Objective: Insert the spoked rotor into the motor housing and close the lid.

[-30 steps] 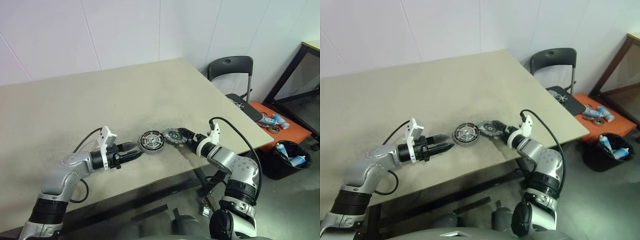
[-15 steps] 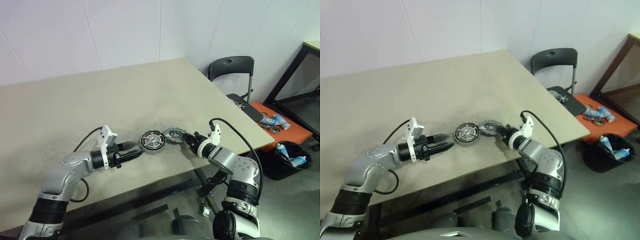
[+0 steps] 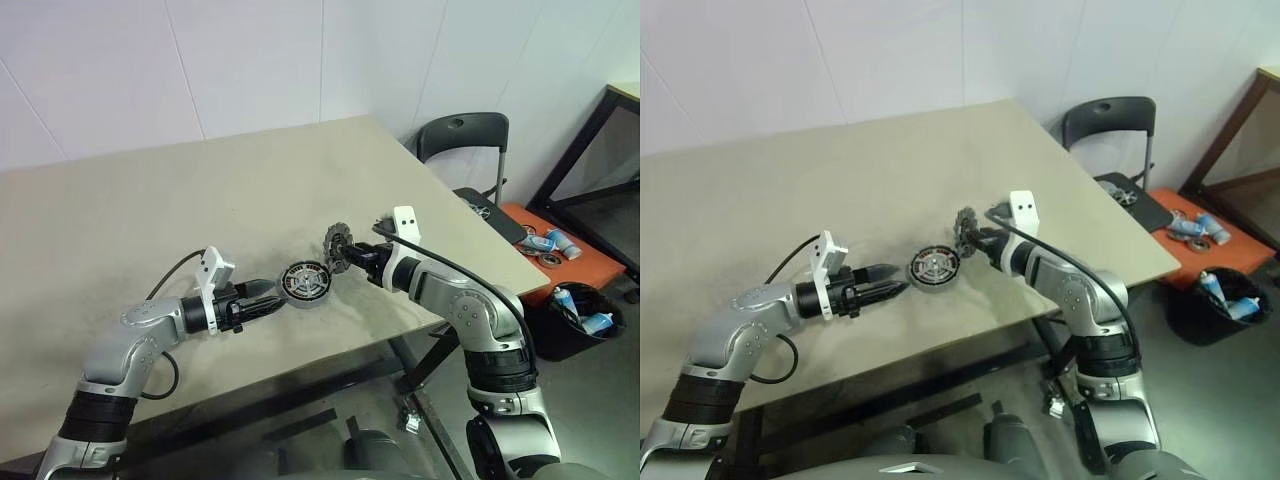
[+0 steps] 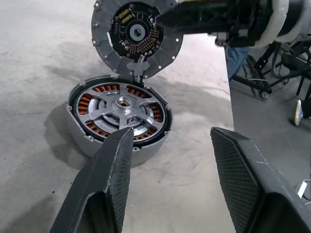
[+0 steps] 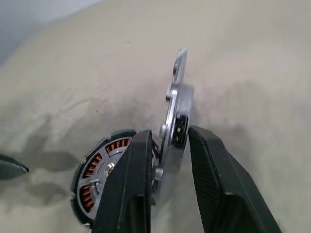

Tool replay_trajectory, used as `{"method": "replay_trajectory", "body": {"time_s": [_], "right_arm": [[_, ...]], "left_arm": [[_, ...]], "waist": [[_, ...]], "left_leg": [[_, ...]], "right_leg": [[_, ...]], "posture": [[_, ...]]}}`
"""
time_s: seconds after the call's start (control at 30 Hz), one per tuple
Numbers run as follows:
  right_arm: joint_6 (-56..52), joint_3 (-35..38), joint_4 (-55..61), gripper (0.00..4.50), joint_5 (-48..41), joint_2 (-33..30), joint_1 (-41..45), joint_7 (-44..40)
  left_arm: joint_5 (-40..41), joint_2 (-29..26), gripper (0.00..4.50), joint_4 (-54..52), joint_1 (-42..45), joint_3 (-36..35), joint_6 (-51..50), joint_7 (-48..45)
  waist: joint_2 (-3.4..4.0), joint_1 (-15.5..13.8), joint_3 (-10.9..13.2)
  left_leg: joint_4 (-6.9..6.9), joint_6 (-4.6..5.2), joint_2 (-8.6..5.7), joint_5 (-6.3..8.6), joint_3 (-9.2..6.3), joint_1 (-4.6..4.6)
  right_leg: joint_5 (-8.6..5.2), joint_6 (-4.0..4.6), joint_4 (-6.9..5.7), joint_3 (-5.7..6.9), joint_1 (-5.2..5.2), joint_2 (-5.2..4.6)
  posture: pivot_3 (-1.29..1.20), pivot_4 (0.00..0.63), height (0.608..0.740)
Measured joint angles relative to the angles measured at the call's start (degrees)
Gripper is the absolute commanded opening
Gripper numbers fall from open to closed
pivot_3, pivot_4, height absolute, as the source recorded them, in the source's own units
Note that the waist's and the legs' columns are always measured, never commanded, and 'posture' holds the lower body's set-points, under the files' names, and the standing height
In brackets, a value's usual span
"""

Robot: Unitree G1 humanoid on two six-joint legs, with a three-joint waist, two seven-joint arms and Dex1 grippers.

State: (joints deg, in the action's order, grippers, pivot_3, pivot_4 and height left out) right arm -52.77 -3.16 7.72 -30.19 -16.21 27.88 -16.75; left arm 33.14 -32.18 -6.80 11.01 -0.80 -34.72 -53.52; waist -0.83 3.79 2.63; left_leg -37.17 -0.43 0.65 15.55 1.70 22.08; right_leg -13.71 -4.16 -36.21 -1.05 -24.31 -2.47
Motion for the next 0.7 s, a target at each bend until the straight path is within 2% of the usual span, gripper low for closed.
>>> {"method": "replay_trajectory", "body": {"time_s": [0.2,0.33,0.5,0.7], "right_arm": [[4.78,-8.27,4.01,1.21,5.82,-5.84,-0.17,-7.42],[5.0,-9.39,4.12,1.21,6.26,-5.88,0.02,-11.2],[5.04,-9.76,2.6,1.21,6.4,-5.82,4.38,-15.89],[5.52,-13.36,-0.05,1.21,6.93,-7.56,6.74,-24.1]], "left_arm": [[-0.04,0.36,2.7,-0.01,-0.77,0.01,0.08,0.07],[-0.14,0.71,2.7,0.15,-0.66,0.01,0.23,0.08],[-0.24,0.88,2.7,0.61,-0.29,0.03,0.29,0.08],[-0.51,0.86,2.7,0.98,-0.06,0.0,0.31,0.2]], "waist": [[-0.02,-0.14,-0.01],[-0.03,-0.5,-0.01],[-0.03,-1.18,-0.02],[-0.06,-1.58,-0.03]], "left_leg": [[-0.05,0.0,0.0,0.0,-0.01,-0.01],[-0.12,0.0,0.0,0.0,0.0,-0.01],[-0.19,0.0,-0.01,0.0,0.01,-0.01],[-0.2,0.0,-0.05,0.0,0.01,0.02]], "right_leg": [[0.01,-0.01,-0.01,0.0,0.0,0.01],[0.02,-0.02,-0.05,0.0,0.01,0.01],[0.05,-0.04,-0.07,-0.01,0.01,0.0],[0.05,-0.03,-0.06,0.0,0.02,-0.05]], "posture": [[0.0,0.0,0.74],[0.0,0.0,0.74],[0.0,0.0,0.74],[0.0,0.0,0.74]]}}
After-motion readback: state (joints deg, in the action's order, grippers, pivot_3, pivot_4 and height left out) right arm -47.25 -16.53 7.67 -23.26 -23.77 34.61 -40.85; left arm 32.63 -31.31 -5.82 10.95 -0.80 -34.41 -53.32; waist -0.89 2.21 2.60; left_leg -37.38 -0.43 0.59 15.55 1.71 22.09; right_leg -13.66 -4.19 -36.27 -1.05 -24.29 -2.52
